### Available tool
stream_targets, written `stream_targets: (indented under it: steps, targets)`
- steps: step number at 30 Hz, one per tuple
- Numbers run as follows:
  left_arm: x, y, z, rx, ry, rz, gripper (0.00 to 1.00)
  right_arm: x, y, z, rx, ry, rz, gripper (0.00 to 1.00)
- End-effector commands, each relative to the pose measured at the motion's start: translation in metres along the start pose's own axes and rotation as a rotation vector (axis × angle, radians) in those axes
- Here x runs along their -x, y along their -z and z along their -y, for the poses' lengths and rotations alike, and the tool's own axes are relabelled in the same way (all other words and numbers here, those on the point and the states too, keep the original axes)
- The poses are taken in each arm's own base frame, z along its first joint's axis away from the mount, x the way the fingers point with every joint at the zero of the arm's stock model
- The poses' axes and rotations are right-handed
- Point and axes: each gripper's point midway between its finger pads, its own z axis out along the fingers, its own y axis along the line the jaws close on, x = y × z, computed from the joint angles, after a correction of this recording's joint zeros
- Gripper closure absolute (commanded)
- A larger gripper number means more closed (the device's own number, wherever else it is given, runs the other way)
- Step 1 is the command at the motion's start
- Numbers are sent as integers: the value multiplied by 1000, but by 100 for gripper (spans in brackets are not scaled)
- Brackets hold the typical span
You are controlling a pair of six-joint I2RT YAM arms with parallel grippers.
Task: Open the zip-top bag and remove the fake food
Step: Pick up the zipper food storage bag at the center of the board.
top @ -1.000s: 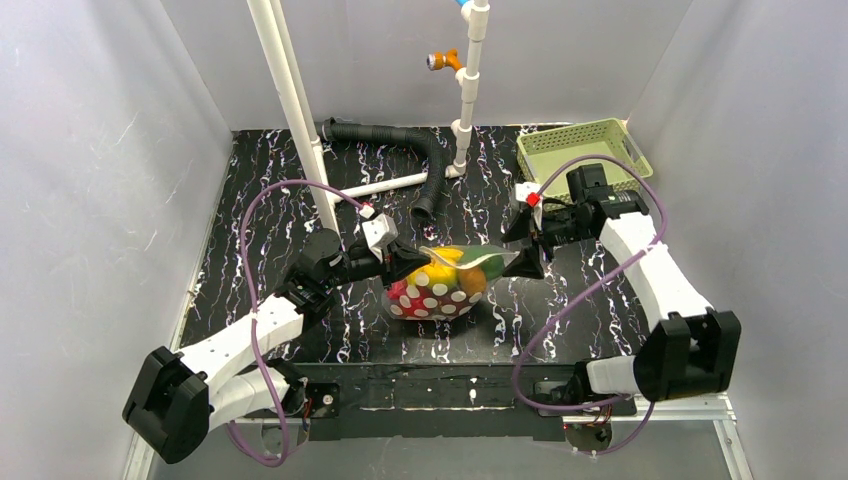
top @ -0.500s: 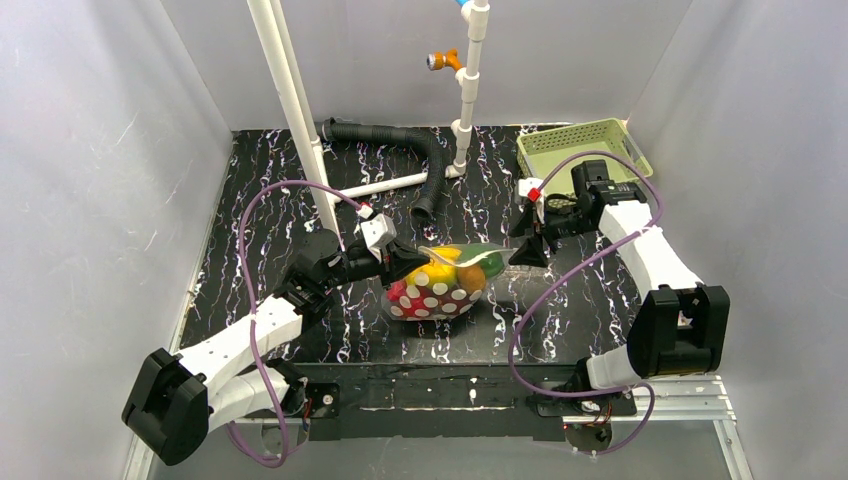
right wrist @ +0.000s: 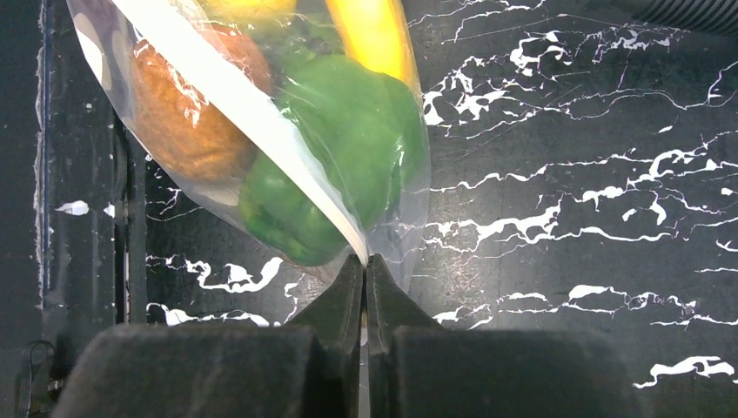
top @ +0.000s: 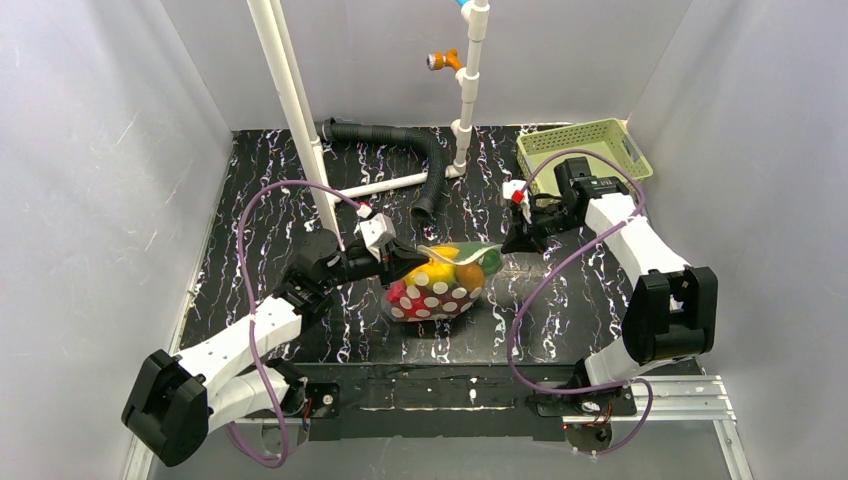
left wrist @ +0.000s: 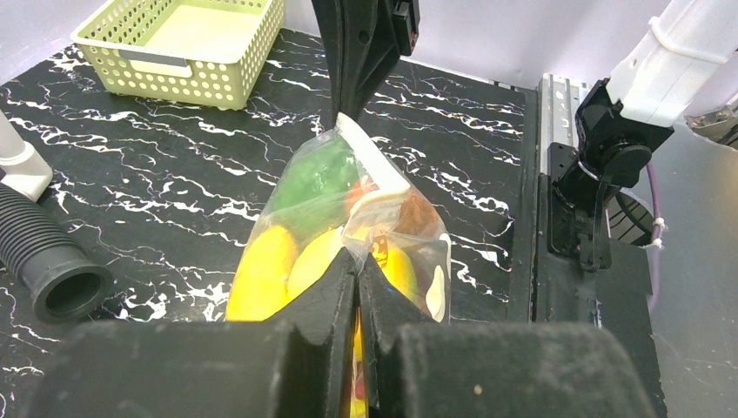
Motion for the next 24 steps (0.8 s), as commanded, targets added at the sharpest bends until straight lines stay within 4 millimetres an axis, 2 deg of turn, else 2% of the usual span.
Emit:
stream_targets:
  steps: [1, 5, 6, 10, 12, 14, 19, 22, 24]
  targets:
    - [8, 6, 0, 13, -18, 26, 100, 24, 13, -2, -42, 42, 32, 99]
    - [12, 9, -4, 52, 6, 28, 100, 44, 30, -11, -76, 25, 38, 99]
    - [13, 10, -4, 59, 13, 26, 94, 49, 35, -14, -86, 20, 32, 99]
    - [21, 16, -6, 99, 45, 15, 51, 70, 54, -19, -136, 8, 19, 99]
    - [28, 21, -5, 116, 44, 7, 25, 77, 60, -23, -145, -8, 24, 99]
    - [34, 27, -3, 126, 24, -2, 4, 84, 62, -28, -139, -25, 40, 99]
    - [56, 40, -1, 164, -4, -4, 2, 89, 61, -33, -115, -68, 54, 99]
    - [70, 32, 11, 77, 8, -12, 2, 89, 55, -38, -87, -110, 56, 99]
    - [74, 20, 16, 19, 76, -43, 2, 91, 53, -42, -76, -133, 60, 99]
